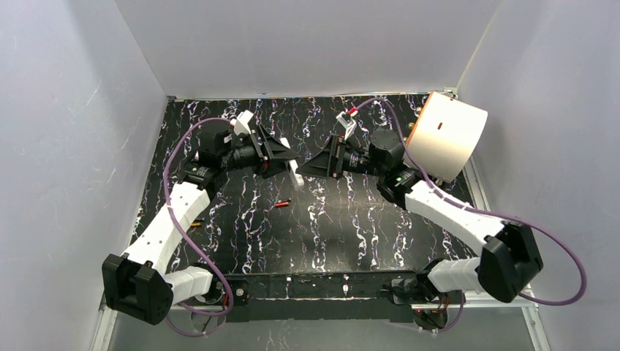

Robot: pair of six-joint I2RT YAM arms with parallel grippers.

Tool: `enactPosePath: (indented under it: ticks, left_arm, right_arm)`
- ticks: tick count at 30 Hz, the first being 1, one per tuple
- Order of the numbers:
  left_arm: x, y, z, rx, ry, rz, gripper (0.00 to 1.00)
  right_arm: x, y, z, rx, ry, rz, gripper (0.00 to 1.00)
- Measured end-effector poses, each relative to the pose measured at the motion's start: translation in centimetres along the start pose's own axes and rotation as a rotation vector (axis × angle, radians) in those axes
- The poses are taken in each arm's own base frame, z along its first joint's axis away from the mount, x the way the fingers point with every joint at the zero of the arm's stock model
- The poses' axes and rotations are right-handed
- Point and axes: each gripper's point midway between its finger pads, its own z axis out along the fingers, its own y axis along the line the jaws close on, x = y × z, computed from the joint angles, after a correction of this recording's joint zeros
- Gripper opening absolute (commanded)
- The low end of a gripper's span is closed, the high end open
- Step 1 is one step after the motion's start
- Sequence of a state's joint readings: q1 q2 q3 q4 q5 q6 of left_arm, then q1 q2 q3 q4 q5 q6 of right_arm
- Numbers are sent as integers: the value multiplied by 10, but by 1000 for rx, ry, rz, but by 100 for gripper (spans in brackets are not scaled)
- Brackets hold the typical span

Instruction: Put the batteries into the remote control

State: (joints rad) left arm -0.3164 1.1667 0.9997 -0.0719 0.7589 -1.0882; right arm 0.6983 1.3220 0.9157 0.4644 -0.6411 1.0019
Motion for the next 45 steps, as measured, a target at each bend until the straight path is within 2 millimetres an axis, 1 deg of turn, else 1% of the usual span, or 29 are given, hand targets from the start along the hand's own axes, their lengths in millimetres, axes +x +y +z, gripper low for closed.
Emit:
enactPosePath:
  ticks: [2,5,7,9,11,13,15,17,19,21,23,31,32,34,35,36,37,38,39,40,41,42,43,45]
  left_arm:
    - [-3,10,-1,-59,-23,-19,0]
    - [-8,18,-4,-130,-64,-40,0]
    - [-11,20,-7,-168,-93,-55,0]
    - [-13,23,-11,-202,-118,-72,0]
    - [-14,25,-13,-220,-134,-87,0]
    - [-14,28,-14,-235,-142,-105,0]
    - [-14,30,-14,-249,-147,-125,0]
    - [-14,32,-15,-257,-151,-141,0]
    - [-14,31,-15,-257,-155,-149,0]
    - [-14,30,-16,-256,-158,-155,0]
    - [-15,29,-16,-254,-163,-163,0]
    - [-14,26,-19,-247,-177,-188,0]
    - [-14,25,-19,-245,-178,-190,0]
    - [-13,24,-20,-242,-180,-197,2]
    - [-13,23,-20,-241,-181,-201,7]
    - [-13,23,-21,-240,-183,-203,16]
    - [-13,23,-21,-239,-185,-204,28]
    - [-14,23,-21,-241,-187,-205,44]
    - [-14,24,-22,-247,-189,-211,65]
    - [-13,26,-22,-254,-189,-215,78]
    - [-12,27,-22,-258,-186,-212,95]
    - [-11,27,-23,-257,-178,-194,98]
    - [-10,25,-23,-251,-172,-172,98]
    - [-8,21,-24,-232,-160,-126,99]
  right_arm:
    - [-4,4,-1,56,-23,-78,92]
    - [-6,13,3,141,-55,-208,92]
    - [1,19,9,197,-61,-291,91]
    - [12,20,15,262,-56,-362,86]
    - [24,15,19,325,-41,-418,83]
    - [32,5,21,397,-32,-462,77]
    - [33,-12,21,476,-25,-486,69]
    - [31,-24,23,527,-26,-489,63]
    - [31,-35,24,562,-24,-486,58]
    - [32,-41,23,584,-21,-481,55]
    - [30,-41,23,587,-32,-478,51]
    - [25,-35,27,571,-62,-476,51]
    - [24,-34,27,566,-66,-477,49]
    - [22,-32,29,556,-77,-478,38]
    - [22,-30,30,549,-80,-479,32]
    - [22,-28,31,539,-82,-478,26]
    - [22,-26,32,530,-84,-477,23]
    - [22,-26,32,531,-83,-484,19]
    - [22,-27,32,531,-79,-493,17]
    - [22,-27,32,533,-77,-499,16]
    - [23,-28,32,529,-72,-493,15]
    - [23,-27,32,523,-73,-481,15]
    - [21,-26,32,513,-79,-462,15]
    - [9,-23,28,489,-107,-420,15]
